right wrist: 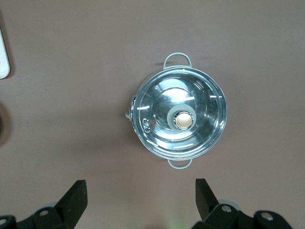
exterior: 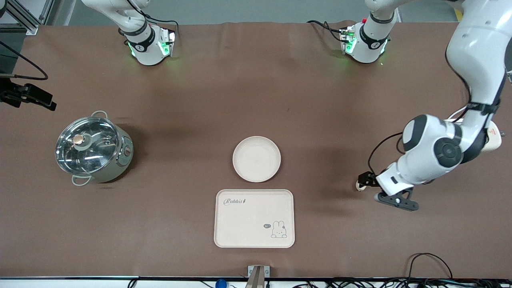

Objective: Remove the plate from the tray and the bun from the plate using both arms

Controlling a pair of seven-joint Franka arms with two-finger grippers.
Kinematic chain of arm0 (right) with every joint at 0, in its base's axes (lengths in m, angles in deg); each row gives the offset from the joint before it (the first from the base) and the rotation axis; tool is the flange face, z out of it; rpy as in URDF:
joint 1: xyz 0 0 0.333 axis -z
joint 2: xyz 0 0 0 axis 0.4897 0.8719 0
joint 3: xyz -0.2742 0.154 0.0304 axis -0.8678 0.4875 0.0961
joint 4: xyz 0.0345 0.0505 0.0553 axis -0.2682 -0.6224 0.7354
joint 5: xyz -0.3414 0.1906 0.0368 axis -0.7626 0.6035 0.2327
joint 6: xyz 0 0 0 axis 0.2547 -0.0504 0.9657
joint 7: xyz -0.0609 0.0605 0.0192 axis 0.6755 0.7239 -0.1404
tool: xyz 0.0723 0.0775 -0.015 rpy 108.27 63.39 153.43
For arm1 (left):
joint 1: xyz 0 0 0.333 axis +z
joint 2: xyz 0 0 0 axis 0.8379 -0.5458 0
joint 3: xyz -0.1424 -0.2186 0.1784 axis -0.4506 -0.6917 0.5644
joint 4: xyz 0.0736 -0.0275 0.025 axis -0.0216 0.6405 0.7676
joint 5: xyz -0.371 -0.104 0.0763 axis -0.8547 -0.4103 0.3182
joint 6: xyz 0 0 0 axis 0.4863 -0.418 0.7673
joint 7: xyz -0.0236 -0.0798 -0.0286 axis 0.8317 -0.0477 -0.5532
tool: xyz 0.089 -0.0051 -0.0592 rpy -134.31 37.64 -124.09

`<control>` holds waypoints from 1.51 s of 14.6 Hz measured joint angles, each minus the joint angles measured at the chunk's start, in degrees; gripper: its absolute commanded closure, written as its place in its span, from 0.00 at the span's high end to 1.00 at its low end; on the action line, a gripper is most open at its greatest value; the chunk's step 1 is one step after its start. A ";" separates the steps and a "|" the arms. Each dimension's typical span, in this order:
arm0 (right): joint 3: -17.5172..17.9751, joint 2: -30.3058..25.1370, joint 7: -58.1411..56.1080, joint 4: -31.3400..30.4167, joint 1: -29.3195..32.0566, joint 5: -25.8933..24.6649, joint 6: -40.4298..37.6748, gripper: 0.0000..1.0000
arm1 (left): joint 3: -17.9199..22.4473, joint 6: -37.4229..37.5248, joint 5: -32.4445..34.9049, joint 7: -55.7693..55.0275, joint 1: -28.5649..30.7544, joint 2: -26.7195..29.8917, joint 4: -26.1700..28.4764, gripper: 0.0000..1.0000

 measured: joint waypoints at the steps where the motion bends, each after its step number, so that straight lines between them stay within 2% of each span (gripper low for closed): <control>1: 0.12 -0.04 0.01 0.01 -0.27 0.00 -0.18 1.00 | -1.22 4.37 0.00 0.00 0.23 1.89 -2.12 1.00; 4: 0.27 -0.12 0.15 0.04 -0.74 0.00 -0.37 1.00 | -3.98 18.16 -0.17 -0.03 0.42 5.85 -9.68 1.00; 6: 0.25 -0.13 0.17 0.09 -0.74 0.00 -0.39 1.00 | -2.89 21.66 -3.13 -0.01 -0.12 9.31 -12.22 1.00; 8: 0.24 -0.13 0.19 0.11 -0.74 0.00 -0.38 1.00 | 3.16 24.92 -8.55 0.18 -4.14 14.30 -12.81 1.00; 11: 0.21 -0.13 0.23 0.10 -0.74 0.00 -0.39 1.00 | 19.16 30.66 -15.14 0.44 -16.84 22.20 -12.91 1.00; 13: 0.21 -0.13 0.24 0.10 -0.74 0.00 -0.41 1.00 | 26.33 34.76 -17.38 1.32 -21.83 26.97 -12.10 1.00; 16: 0.21 -0.13 0.26 0.10 -0.74 0.01 -0.53 1.00 | 30.10 35.79 -17.83 2.38 -22.66 33.69 -6.28 1.00; 19: 0.20 -0.13 0.31 0.09 -0.74 0.01 -0.56 1.00 | 36.22 31.38 -18.44 3.49 -27.28 38.27 1.27 1.00; 22: 0.19 -0.13 0.34 0.09 -0.74 0.01 -0.58 1.00 | 37.61 30.69 -18.44 3.19 -29.68 38.52 1.60 1.00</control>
